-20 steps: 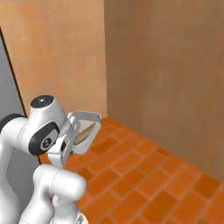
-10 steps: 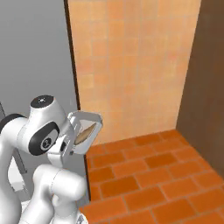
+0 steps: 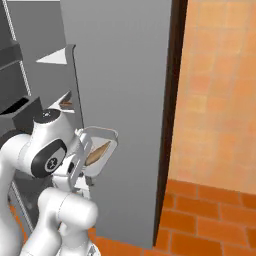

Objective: Take the meat container that has the chicken drumstick and place it on the second highest rack of the freezer. Then take the vegetable container that has the garlic and sweet potato and place it on the highest rack of the freezer.

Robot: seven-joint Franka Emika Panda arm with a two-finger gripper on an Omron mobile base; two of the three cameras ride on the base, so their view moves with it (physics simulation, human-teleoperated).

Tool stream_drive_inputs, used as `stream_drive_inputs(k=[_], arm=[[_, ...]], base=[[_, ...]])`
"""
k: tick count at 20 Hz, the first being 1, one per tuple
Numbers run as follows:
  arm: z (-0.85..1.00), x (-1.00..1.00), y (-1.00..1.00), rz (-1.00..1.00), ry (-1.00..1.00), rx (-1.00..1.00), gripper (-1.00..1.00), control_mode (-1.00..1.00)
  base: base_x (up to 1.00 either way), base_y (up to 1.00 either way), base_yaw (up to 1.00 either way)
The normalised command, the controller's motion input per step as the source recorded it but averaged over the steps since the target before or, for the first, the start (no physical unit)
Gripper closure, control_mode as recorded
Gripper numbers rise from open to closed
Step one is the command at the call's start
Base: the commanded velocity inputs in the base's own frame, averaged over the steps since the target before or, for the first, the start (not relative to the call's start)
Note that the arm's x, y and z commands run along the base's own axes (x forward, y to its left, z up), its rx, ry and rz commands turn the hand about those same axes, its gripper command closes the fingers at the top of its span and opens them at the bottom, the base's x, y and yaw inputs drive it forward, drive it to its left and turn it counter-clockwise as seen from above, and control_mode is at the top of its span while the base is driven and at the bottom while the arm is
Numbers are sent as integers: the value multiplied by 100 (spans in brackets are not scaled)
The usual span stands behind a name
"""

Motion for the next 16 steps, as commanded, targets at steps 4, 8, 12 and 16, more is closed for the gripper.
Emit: stream_drive_inputs(k=[4,8,12,16], arm=[[0,0,0,0,0,0,100,100],[0,0,0,0,0,0,100,100],[0,0,0,0,0,0,100,100],[0,0,0,0,0,0,100,100]], base=[[-20,5,82],[0,0,67],[4,5,62],[47,0,32]])
